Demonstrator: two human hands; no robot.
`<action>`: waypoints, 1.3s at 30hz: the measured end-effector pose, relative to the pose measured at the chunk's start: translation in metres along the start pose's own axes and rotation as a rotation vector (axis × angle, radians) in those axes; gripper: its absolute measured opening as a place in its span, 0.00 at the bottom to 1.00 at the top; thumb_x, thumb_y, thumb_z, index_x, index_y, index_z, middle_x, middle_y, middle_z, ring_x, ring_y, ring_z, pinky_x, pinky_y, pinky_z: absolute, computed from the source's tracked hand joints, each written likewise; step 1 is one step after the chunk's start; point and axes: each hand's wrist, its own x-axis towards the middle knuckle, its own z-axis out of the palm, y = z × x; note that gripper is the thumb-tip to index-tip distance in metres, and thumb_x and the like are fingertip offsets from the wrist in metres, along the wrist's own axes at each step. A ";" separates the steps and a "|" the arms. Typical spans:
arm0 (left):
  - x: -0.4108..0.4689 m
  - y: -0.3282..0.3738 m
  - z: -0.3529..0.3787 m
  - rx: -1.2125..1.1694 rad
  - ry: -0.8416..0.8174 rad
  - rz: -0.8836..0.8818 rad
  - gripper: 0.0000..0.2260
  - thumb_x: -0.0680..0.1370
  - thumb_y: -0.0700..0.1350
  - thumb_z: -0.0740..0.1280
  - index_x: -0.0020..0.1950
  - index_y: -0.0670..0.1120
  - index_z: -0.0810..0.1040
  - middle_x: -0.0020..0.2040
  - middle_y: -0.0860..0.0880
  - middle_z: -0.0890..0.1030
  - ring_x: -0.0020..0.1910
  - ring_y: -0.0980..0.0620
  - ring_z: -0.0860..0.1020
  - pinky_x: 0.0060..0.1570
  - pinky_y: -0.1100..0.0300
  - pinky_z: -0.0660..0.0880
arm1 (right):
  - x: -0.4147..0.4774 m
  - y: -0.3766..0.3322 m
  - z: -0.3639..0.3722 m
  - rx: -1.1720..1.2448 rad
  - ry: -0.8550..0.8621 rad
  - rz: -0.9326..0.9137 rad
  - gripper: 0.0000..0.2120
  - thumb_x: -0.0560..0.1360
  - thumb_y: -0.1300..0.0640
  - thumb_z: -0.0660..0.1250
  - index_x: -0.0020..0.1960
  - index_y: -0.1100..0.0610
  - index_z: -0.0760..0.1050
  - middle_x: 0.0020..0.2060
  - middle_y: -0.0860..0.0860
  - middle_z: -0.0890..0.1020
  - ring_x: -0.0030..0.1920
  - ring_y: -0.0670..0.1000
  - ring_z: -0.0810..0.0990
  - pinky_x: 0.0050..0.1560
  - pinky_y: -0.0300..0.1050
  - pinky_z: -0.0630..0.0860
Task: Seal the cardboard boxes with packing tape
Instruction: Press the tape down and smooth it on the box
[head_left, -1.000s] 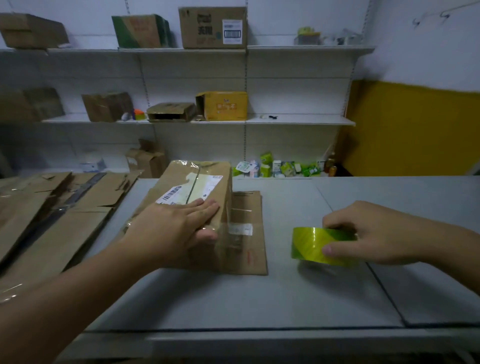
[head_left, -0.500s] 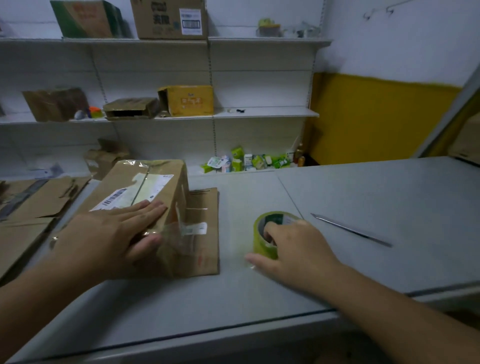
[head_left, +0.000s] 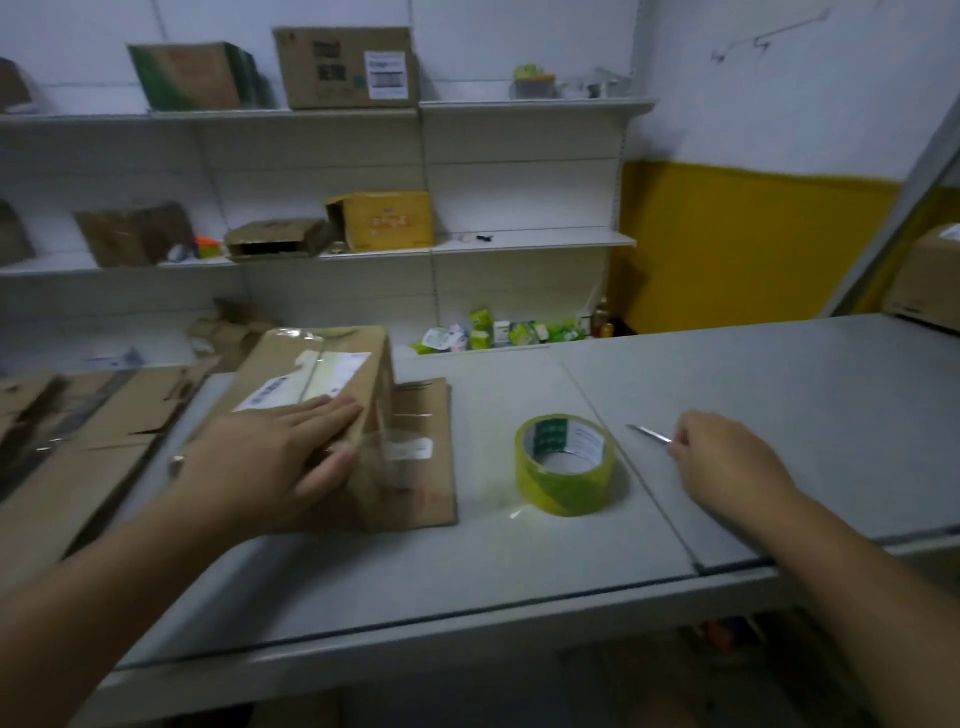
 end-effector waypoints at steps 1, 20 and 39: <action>-0.008 0.022 -0.039 -0.043 0.045 0.034 0.25 0.77 0.65 0.51 0.72 0.58 0.66 0.69 0.59 0.71 0.65 0.58 0.72 0.58 0.54 0.74 | 0.001 -0.002 -0.005 0.006 -0.008 0.014 0.06 0.80 0.56 0.57 0.47 0.58 0.70 0.44 0.57 0.79 0.42 0.58 0.76 0.42 0.49 0.73; -0.001 0.051 -0.077 -0.396 0.005 -0.134 0.19 0.74 0.64 0.58 0.54 0.54 0.76 0.50 0.59 0.72 0.50 0.58 0.70 0.47 0.58 0.73 | -0.121 -0.197 -0.038 0.488 -0.006 -0.404 0.25 0.81 0.52 0.50 0.77 0.46 0.48 0.46 0.48 0.76 0.44 0.48 0.72 0.42 0.41 0.68; 0.000 0.048 -0.075 -0.404 0.017 -0.109 0.18 0.75 0.62 0.58 0.57 0.53 0.75 0.48 0.57 0.71 0.49 0.57 0.68 0.42 0.60 0.70 | -0.109 -0.206 -0.008 -0.094 -0.171 -0.558 0.27 0.79 0.60 0.55 0.77 0.54 0.52 0.41 0.55 0.75 0.33 0.52 0.67 0.26 0.42 0.57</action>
